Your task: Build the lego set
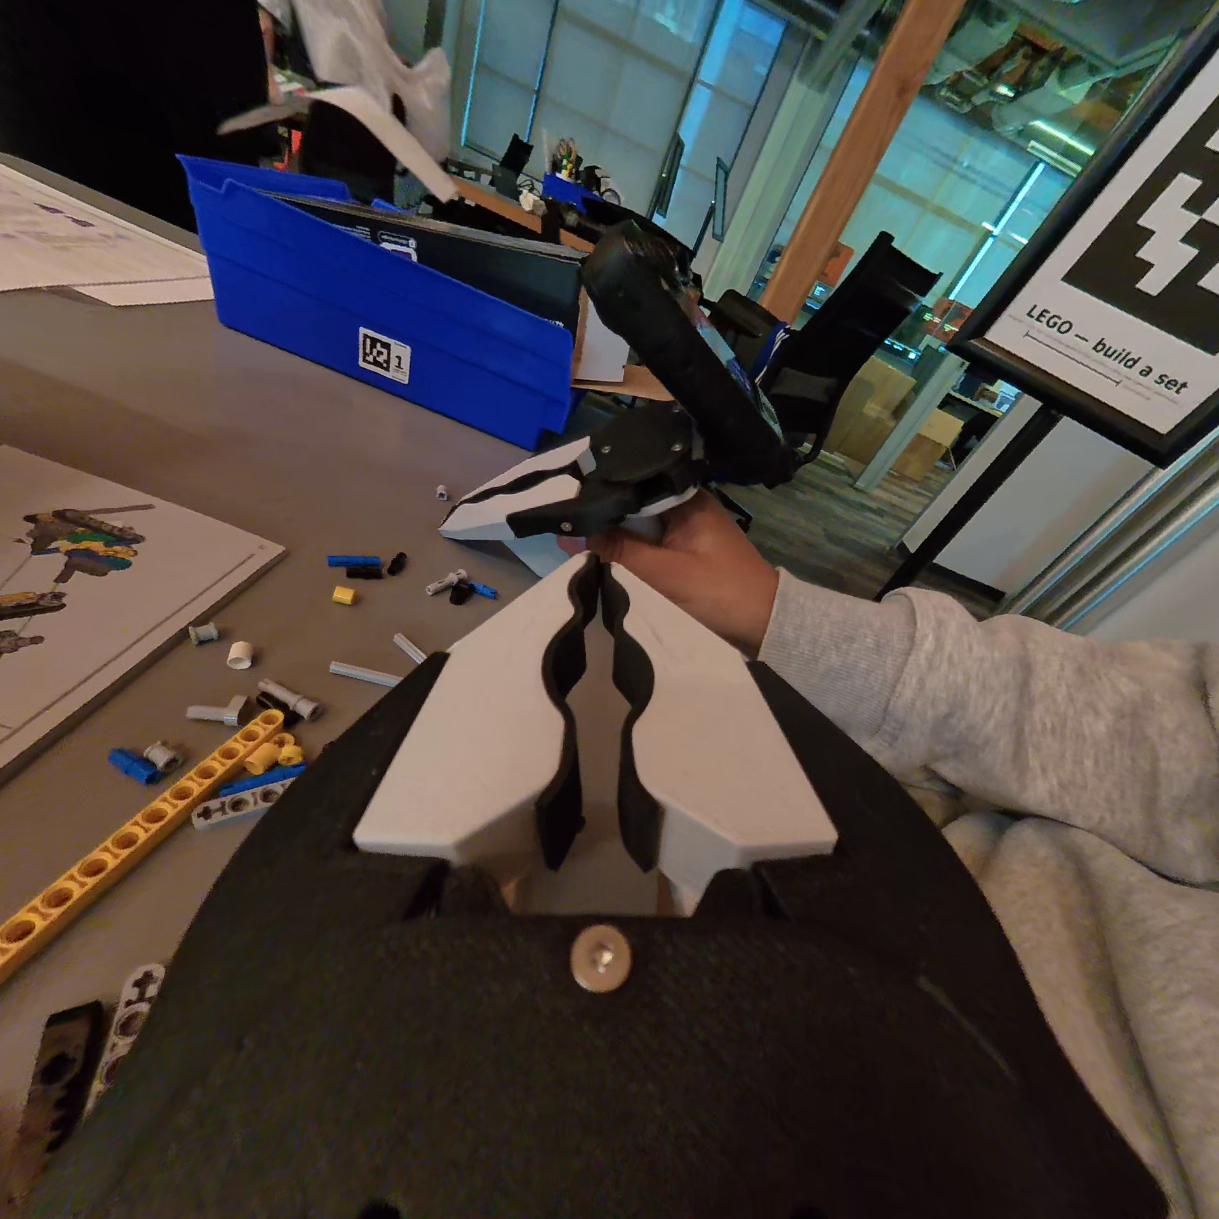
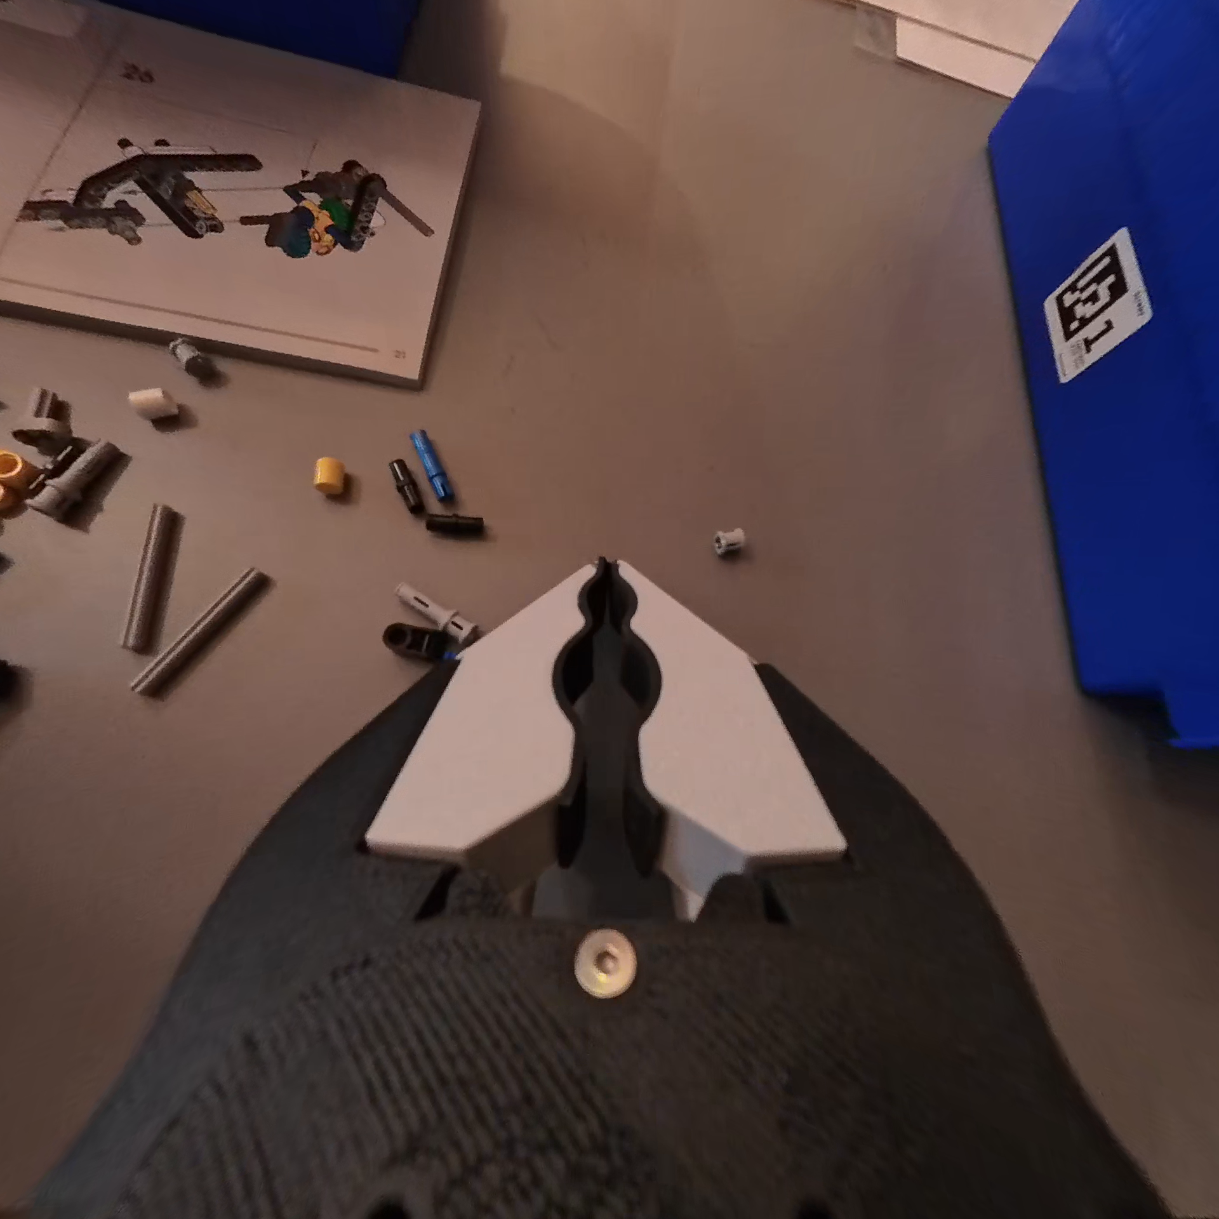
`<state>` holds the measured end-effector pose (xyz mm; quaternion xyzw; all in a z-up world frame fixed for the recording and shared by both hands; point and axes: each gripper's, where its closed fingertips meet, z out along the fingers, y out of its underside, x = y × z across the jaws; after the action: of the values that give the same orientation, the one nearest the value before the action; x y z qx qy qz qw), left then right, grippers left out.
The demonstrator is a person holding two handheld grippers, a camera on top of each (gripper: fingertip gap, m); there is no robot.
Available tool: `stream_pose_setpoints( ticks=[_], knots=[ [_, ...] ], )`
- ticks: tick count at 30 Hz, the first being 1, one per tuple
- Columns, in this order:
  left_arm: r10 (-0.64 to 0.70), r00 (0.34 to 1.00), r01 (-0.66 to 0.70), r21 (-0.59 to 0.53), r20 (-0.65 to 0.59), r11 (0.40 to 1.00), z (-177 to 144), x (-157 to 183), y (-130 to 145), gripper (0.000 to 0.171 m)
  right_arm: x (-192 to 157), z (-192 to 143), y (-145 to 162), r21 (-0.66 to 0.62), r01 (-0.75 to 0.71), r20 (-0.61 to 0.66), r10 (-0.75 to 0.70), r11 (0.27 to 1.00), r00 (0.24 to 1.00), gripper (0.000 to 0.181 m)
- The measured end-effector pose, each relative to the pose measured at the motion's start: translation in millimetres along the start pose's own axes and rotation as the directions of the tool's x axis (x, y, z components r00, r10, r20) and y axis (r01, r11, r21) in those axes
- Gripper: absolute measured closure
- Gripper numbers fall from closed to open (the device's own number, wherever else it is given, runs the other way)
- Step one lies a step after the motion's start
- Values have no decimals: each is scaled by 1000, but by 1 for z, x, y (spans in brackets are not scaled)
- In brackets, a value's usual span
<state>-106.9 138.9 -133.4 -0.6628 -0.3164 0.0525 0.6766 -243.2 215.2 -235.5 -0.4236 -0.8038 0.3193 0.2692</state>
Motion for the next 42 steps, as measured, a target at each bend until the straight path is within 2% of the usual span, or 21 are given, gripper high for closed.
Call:
stream_pose_setpoints(
  ticks=[4,12,20,28,37,42],
  knots=[
    [-13,1000,13,5,11,1000,-1,-3,-1,171,0,0,0,0,-16,16,16,1000,1000,181],
    [-34,999,34,1,8,999,-1,-5,0,171,-1,1,0,-10,-142,129,142,990,981,181],
    [-40,999,40,3,9,999,-1,-6,0,171,-1,1,0,-5,-99,96,99,995,990,181],
    [-48,999,48,8,-1,999,-2,-6,-1,171,-2,2,-1,-1,56,-36,-56,998,998,181],
    [-49,999,50,23,-21,999,-4,-5,-4,171,-2,2,-1,-4,-77,78,77,997,994,181],
    [-50,998,51,28,-25,998,-4,-4,-5,171,-2,2,-1,-4,-72,75,72,997,995,181]
  ],
)
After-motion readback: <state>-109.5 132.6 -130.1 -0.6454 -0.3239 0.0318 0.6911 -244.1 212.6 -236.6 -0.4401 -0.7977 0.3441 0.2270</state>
